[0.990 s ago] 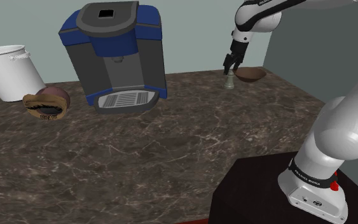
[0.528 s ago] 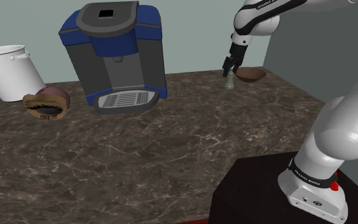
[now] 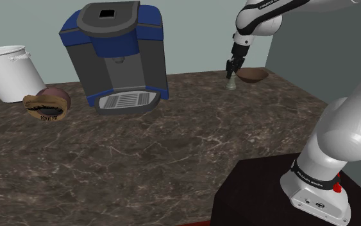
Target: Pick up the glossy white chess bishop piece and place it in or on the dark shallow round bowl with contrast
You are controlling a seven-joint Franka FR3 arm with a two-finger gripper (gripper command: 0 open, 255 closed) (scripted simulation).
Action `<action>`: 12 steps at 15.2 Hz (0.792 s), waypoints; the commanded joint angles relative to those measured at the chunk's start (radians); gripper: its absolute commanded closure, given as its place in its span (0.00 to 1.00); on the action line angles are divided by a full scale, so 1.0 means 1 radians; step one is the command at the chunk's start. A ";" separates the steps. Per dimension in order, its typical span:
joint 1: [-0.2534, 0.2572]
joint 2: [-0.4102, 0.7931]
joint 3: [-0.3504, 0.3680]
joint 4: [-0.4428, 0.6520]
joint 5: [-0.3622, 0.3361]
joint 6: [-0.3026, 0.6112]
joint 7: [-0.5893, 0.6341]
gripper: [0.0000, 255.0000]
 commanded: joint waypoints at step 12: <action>-0.001 -0.024 0.011 0.084 -0.012 -0.108 0.020 1.00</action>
